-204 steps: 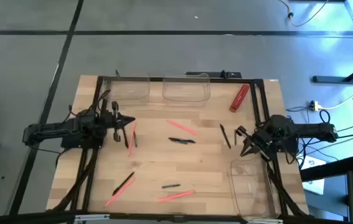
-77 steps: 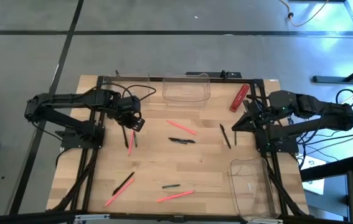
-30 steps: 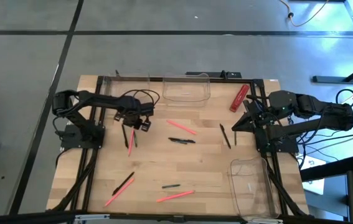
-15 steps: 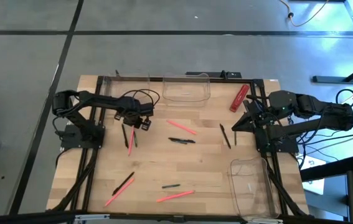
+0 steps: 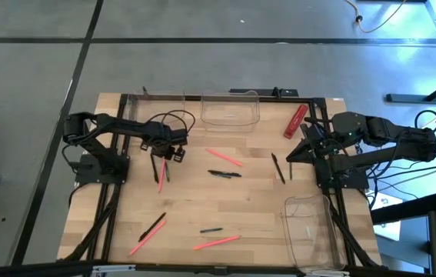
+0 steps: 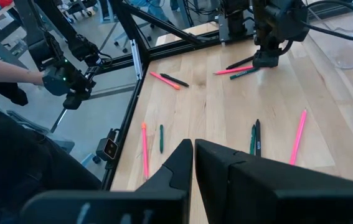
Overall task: Sort crayons/erasers/pens/pencils in bins
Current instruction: Put the pink pencil into the top left transparent bin
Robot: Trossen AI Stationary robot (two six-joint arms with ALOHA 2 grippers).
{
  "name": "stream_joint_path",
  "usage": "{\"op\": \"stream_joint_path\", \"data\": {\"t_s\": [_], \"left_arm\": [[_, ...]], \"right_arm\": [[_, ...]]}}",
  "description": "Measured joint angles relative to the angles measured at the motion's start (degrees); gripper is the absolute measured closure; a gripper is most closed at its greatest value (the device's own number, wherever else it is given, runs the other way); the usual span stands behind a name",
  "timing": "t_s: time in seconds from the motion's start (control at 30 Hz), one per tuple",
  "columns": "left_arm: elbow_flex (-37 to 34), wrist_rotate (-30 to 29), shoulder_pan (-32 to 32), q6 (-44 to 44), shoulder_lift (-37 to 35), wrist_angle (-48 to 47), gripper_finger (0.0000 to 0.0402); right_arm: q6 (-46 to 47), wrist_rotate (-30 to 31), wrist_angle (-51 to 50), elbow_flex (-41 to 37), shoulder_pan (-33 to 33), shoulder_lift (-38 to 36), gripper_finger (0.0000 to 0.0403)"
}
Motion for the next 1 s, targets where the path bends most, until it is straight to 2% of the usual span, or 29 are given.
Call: {"op": "stream_joint_path", "data": {"t_s": [0.27,0.67,0.8,1.0], "left_arm": [[-0.01,-0.28,-0.02,0.02,0.04,0.07,0.0393],[2.36,-0.44,-0.09,1.94,0.49,-1.38,0.0387],[5.86,-0.75,-0.07,4.45,0.40,-1.91,0.0387],[13.53,-0.43,-0.08,8.77,0.37,-7.47,0.0387]], "right_arm": [[0.00,0.02,0.00,0.00,0.00,0.00,0.0382],[-0.15,0.02,0.00,0.00,0.00,0.00,0.0382],[-0.15,0.02,0.02,-0.02,0.01,0.00,0.0382],[-0.17,0.02,0.02,-0.04,0.00,0.00,0.0382]]}}
